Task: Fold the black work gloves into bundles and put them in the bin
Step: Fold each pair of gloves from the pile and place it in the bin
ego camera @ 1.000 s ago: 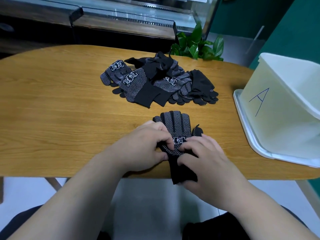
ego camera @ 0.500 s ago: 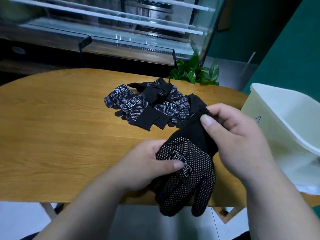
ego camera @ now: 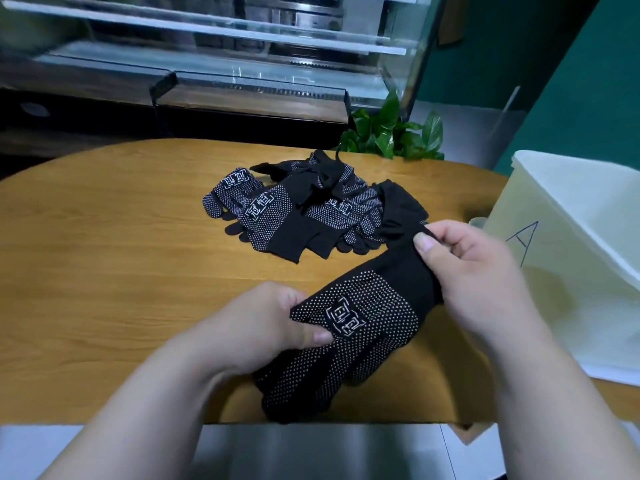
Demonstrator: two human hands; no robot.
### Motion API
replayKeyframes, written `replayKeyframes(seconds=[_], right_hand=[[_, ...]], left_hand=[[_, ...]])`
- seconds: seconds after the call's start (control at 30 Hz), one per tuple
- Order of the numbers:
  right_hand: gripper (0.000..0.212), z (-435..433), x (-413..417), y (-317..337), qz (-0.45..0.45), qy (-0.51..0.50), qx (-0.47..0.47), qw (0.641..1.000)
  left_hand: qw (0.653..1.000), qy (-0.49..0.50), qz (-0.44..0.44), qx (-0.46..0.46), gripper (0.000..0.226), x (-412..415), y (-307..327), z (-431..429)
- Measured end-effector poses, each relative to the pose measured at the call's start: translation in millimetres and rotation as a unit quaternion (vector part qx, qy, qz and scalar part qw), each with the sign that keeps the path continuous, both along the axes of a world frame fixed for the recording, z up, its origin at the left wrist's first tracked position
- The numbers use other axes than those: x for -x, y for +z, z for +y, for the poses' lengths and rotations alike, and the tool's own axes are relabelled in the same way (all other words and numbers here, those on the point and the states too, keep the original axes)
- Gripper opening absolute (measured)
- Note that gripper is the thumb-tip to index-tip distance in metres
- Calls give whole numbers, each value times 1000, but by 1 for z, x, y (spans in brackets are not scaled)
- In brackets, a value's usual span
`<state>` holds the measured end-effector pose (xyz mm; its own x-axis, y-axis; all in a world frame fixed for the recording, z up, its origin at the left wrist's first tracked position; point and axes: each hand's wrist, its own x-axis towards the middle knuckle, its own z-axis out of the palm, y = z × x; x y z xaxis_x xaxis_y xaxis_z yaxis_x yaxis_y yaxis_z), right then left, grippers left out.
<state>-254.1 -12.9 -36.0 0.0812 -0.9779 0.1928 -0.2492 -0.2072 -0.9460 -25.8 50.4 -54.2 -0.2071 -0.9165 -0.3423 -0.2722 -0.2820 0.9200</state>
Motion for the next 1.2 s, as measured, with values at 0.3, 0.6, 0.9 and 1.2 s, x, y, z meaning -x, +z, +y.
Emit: replayKeyframes(seconds=[0.3, 0.6, 0.9, 1.2], right_hand=[[17, 4, -4, 1, -24, -11, -26, 999], [24, 14, -12, 15, -147, 32, -75, 986], [19, 11, -7, 14, -200, -5, -66, 978], [16, 13, -11, 21, -52, 28, -25, 998]], left_hand=[[996, 0, 90, -18, 27, 4, -1, 6], [947, -4, 318, -45, 17, 12, -21, 9], [965, -15, 263, -13, 26, 18, -22, 6], [987, -44, 152, 29, 12, 0, -6, 5]])
